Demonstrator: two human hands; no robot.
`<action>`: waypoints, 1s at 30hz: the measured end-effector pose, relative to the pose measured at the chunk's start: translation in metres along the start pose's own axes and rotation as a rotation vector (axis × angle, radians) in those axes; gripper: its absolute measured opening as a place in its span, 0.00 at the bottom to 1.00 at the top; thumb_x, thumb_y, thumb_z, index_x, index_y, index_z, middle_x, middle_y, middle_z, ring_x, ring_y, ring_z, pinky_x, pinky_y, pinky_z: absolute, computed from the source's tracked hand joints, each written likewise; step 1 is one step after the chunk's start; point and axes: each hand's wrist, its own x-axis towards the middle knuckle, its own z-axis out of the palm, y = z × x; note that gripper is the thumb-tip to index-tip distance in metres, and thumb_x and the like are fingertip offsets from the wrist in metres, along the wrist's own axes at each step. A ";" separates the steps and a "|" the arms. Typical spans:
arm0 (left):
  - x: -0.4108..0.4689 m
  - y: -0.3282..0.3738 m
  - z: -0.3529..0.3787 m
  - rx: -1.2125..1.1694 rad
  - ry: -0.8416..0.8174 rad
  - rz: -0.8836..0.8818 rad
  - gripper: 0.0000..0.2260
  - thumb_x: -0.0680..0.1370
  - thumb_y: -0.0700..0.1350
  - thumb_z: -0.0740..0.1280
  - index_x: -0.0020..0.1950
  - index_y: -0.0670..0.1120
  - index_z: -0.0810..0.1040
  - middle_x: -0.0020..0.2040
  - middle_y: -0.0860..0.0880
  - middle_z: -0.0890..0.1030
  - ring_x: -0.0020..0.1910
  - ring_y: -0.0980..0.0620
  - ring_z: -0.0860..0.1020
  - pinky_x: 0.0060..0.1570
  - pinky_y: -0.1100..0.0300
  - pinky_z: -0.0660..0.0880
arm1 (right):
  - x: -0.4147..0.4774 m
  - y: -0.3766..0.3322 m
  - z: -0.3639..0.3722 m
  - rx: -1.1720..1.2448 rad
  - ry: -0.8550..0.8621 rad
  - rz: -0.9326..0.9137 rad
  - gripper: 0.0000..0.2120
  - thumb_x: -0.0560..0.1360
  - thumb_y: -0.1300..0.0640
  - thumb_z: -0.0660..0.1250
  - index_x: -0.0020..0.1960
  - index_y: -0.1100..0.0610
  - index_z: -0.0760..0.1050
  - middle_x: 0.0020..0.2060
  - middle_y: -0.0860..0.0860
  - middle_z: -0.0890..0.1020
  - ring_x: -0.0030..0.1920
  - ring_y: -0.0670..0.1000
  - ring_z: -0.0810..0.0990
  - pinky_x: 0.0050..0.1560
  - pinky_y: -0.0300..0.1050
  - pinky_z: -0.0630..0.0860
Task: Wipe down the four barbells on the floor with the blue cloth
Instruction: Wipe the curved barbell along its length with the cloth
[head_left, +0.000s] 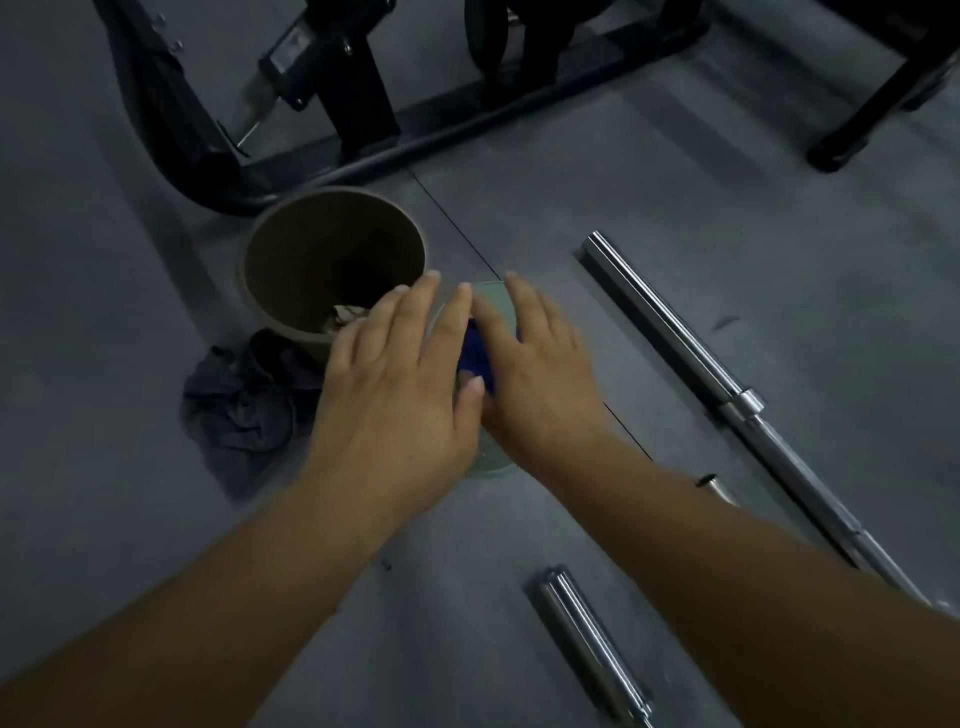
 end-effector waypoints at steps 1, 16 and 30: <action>0.001 -0.003 0.006 -0.008 -0.006 0.000 0.30 0.79 0.56 0.55 0.81 0.50 0.53 0.80 0.46 0.56 0.78 0.45 0.56 0.74 0.46 0.55 | 0.008 0.002 0.010 -0.052 -0.031 0.004 0.32 0.78 0.44 0.62 0.78 0.46 0.52 0.79 0.55 0.49 0.78 0.60 0.49 0.75 0.60 0.53; -0.025 0.018 0.004 -0.005 -0.074 0.050 0.31 0.79 0.56 0.55 0.80 0.47 0.55 0.79 0.44 0.59 0.77 0.43 0.59 0.71 0.42 0.59 | -0.053 0.019 0.009 0.070 0.024 0.119 0.09 0.77 0.58 0.65 0.57 0.57 0.73 0.49 0.53 0.75 0.49 0.55 0.72 0.35 0.48 0.69; -0.141 0.278 -0.036 -0.087 -0.212 0.458 0.30 0.78 0.54 0.55 0.80 0.49 0.56 0.79 0.45 0.59 0.77 0.44 0.59 0.72 0.45 0.56 | -0.364 0.131 -0.171 0.087 0.245 0.548 0.14 0.74 0.59 0.70 0.59 0.54 0.75 0.51 0.50 0.78 0.52 0.51 0.72 0.47 0.47 0.75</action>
